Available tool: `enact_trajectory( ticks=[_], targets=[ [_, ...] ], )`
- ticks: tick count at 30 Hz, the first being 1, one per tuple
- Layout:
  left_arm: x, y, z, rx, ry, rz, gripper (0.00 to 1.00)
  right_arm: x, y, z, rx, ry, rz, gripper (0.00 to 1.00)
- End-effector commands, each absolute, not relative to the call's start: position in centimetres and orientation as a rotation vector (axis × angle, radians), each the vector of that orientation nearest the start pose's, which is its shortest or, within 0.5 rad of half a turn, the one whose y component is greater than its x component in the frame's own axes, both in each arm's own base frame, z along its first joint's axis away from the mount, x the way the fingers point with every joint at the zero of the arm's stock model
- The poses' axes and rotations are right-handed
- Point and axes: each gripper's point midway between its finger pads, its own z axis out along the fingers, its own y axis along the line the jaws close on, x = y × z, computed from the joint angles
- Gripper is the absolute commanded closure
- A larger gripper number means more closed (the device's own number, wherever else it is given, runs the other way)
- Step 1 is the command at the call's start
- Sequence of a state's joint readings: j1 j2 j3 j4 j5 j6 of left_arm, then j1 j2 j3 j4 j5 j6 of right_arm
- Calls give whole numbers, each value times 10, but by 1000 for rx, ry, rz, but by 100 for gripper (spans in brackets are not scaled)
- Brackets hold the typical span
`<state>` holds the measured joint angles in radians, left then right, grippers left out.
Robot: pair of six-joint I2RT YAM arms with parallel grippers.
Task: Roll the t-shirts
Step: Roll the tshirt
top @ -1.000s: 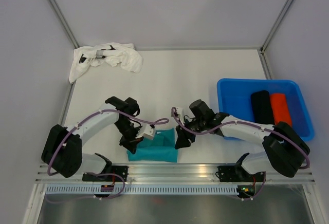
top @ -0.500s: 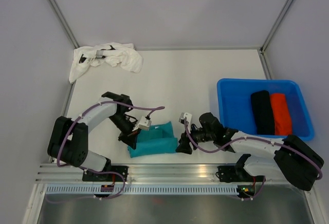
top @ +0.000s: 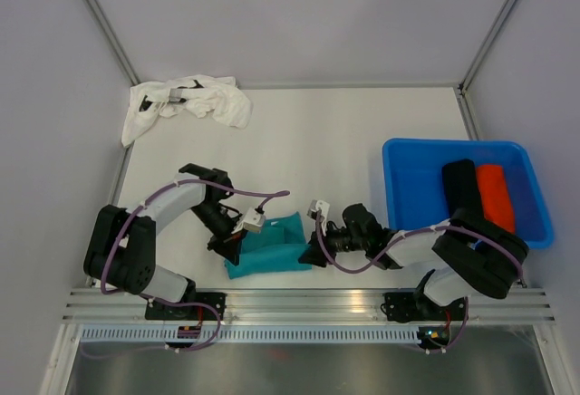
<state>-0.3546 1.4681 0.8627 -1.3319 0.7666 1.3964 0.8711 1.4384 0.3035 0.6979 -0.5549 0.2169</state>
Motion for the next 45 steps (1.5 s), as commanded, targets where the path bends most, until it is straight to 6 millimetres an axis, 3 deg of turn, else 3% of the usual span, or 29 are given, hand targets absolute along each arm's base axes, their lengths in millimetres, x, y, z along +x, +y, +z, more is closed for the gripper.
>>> enact_trajectory(
  ticks=[1, 4, 5, 10, 13, 14, 16, 19, 22, 28, 33, 36, 38, 41, 42, 45],
  targets=[
    [100, -143, 82, -2171, -2015, 1389, 98, 124, 329, 61, -1097, 1806, 1346, 64],
    [95, -140, 82, -2143, -2009, 1394, 98, 119, 333, 77, -1076, 1736, 1418, 96],
    [92, -139, 82, -2134, -2002, 1399, 98, 115, 332, 80, -1069, 1732, 1443, 100],
    [76, -129, 87, -2084, -1954, 1395, 97, 91, 334, 99, -996, 1832, 1612, 100],
    [69, -125, 92, -2088, -1941, 1391, 95, 61, 334, 91, -1040, 1969, 1616, 100],
    [70, -125, 93, -2088, -1952, 1388, 94, 59, 333, 92, -1019, 1992, 1623, 100],
    [78, -127, 92, -2068, -1994, 1376, 91, 60, 332, 94, -991, 2026, 1620, 100],
    [103, -125, 86, -1995, -2100, 1333, 82, 61, 323, 75, -965, 2208, 1566, 100],
    [124, -124, 73, -1908, -2174, 1268, 84, 81, 309, 54, -829, 2343, 1518, 100],
    [133, -129, 57, -1739, -2245, 1255, 85, 91, 303, 33, -731, 2451, 1476, 100],
    [143, -129, 47, -1675, -2337, 1188, 63, 96, 303, 23, -701, 2494, 1448, 100],
    [157, -128, 43, -1663, -2434, 1108, 61, 98, 302, 20, -669, 2513, 1437, 100],
    [164, -126, 39, -1638, -2493, 1051, 62, 101, 300, 18, -647, 2520, 1422, 100],
    [168, -121, 29, -1606, -2536, 975, 70, 108, 296, 14, -617, 2530, 1374, 98],
    [166, -119, 26, -1586, -2539, 963, 80, 109, 295, 13, -614, 2539, 1350, 94],
    [160, -118, 21, -1552, -2537, 968, 94, 115, 290, 8, -608, 2573, 1266, 72]
  ],
)
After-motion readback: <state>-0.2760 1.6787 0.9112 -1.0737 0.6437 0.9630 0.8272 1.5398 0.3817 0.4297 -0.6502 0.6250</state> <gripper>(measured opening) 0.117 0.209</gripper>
